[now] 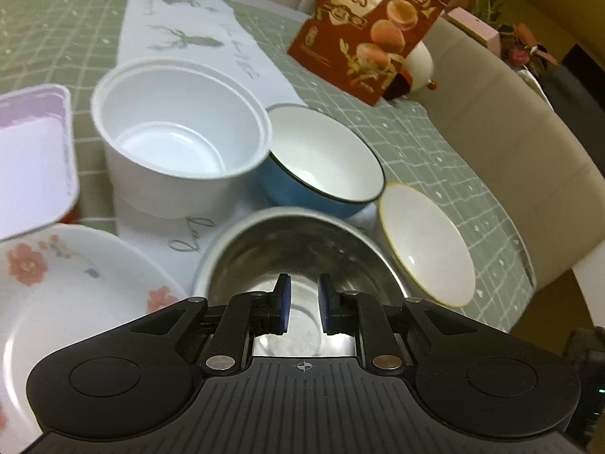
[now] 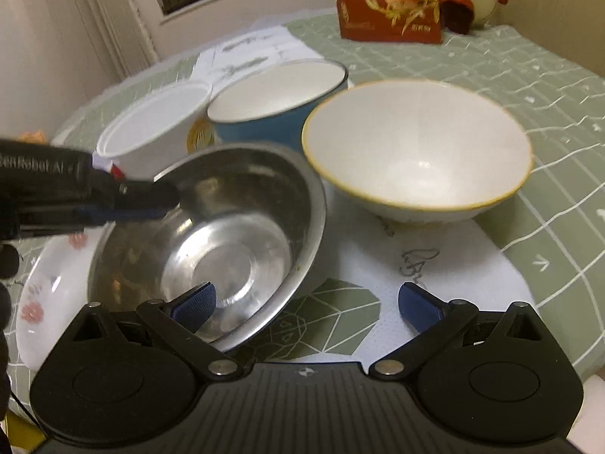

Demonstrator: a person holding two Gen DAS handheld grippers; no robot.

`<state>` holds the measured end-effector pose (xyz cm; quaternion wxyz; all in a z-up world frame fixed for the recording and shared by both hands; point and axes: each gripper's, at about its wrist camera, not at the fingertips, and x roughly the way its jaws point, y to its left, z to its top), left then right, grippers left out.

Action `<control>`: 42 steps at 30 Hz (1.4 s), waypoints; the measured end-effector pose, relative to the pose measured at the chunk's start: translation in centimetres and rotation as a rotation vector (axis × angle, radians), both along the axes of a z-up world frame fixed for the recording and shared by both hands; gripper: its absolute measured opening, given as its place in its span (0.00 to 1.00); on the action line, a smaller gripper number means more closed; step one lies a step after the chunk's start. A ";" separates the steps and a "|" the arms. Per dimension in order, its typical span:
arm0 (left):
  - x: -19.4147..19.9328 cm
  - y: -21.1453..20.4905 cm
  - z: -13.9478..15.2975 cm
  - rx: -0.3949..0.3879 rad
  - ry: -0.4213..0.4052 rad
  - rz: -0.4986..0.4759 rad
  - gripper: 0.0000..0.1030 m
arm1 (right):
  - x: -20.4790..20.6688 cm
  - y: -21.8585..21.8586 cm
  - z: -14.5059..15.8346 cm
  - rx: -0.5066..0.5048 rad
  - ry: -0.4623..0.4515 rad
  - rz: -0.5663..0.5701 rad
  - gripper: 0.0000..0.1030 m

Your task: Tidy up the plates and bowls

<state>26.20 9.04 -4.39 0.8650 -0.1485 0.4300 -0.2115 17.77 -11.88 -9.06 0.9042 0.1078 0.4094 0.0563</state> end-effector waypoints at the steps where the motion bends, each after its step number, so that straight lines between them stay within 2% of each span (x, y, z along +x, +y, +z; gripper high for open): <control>1: -0.1 0.1 0.2 0.006 -0.010 0.010 0.16 | -0.1 0.0 0.2 -0.004 -0.014 0.002 1.00; 4: -0.2 0.8 0.8 0.011 -0.033 0.042 0.16 | -0.1 0.2 0.8 -0.026 -0.031 0.004 0.99; 9: -0.3 1.1 1.3 0.101 -0.075 0.092 0.16 | -0.1 0.1 1.5 -0.037 -0.039 0.021 0.95; 19: -0.4 1.2 1.4 0.111 -0.080 0.086 0.16 | -0.2 -0.1 1.3 -0.019 -0.022 0.008 0.93; 21: -0.4 1.2 1.3 0.118 -0.081 0.090 0.17 | -0.2 -0.2 1.3 -0.017 -0.024 -0.001 0.91; 25: -0.1 1.3 0.9 0.136 -0.075 0.108 0.17 | -0.1 -0.4 1.4 -0.015 -0.026 -0.004 0.81; 29: 0.3 1.7 0.3 0.127 -0.062 0.119 0.16 | 0.2 -0.1 1.6 -0.011 -0.030 0.008 0.73; 34: 0.6 2.2 -0.1 0.067 -0.051 0.104 0.16 | 1.7 0.5 1.6 0.013 -0.025 0.030 0.70; 42: 0.8 2.3 -0.2 0.068 -0.045 0.119 0.16 | 3.2 0.7 0.3 0.065 0.047 0.036 0.61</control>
